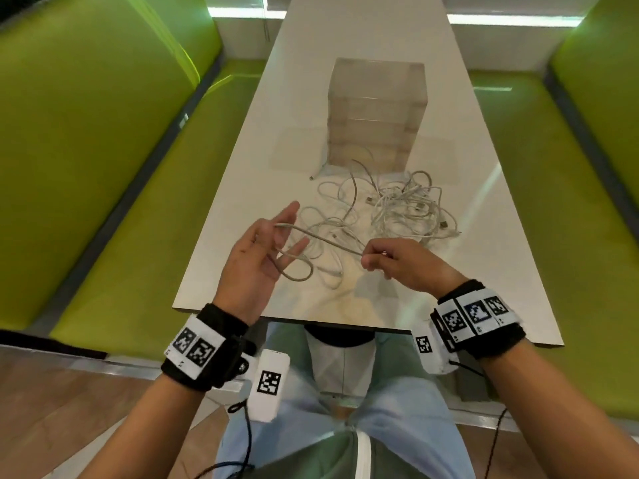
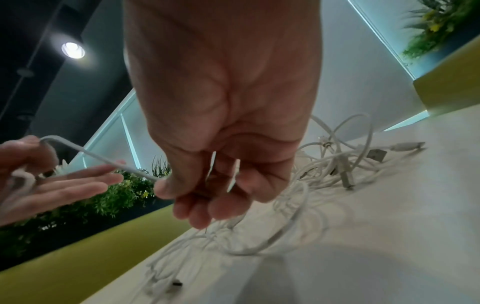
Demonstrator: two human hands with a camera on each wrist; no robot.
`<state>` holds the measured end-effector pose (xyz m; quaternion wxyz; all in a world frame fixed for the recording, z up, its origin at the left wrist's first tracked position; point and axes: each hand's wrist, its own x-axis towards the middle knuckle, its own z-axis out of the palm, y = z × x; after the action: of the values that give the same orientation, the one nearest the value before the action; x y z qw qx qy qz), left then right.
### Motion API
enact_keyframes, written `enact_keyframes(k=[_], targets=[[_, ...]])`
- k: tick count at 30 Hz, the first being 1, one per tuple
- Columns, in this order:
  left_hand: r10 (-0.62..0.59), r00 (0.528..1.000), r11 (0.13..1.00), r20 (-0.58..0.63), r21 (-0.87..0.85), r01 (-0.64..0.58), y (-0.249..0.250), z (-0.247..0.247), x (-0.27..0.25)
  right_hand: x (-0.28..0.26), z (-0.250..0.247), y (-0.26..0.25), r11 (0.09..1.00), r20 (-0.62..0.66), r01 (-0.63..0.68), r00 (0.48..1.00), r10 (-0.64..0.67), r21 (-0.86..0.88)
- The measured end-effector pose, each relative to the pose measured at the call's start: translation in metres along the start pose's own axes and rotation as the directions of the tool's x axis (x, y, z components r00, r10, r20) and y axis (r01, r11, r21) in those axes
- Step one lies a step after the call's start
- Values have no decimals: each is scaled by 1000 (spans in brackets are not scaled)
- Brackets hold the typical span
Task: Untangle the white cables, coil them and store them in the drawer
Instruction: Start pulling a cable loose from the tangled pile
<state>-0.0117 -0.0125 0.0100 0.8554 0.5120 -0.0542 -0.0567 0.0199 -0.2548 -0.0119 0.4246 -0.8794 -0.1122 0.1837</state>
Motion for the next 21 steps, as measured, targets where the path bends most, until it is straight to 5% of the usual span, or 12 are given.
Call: enact_keyframes(k=[2,4,7,10,14,17,21], targets=[[-45,999,968,6,-247,45,7,5,0,4,-1,3,999,8,4,1000,-4,-37],[-90,994,965,-65,-252,71,11,9,3,6,-4,6,998,5,-16,1000,17,-60],[-117,977,975,-177,167,147,1,13,12,5,-8,3,999,-24,33,999,-33,-16],[-144,988,742,-52,656,143,-14,23,19,3,-9,-7,988,-68,135,989,-131,70],[-225,960,468,164,883,-41,-26,44,25,1,-7,-19,966,-149,200,973,-176,165],[-129,972,524,195,846,-100,-28,44,27,-1,-7,-20,946,-181,221,967,-180,238],[49,996,761,71,643,-84,-11,39,21,5,-7,2,992,-55,104,993,-100,70]])
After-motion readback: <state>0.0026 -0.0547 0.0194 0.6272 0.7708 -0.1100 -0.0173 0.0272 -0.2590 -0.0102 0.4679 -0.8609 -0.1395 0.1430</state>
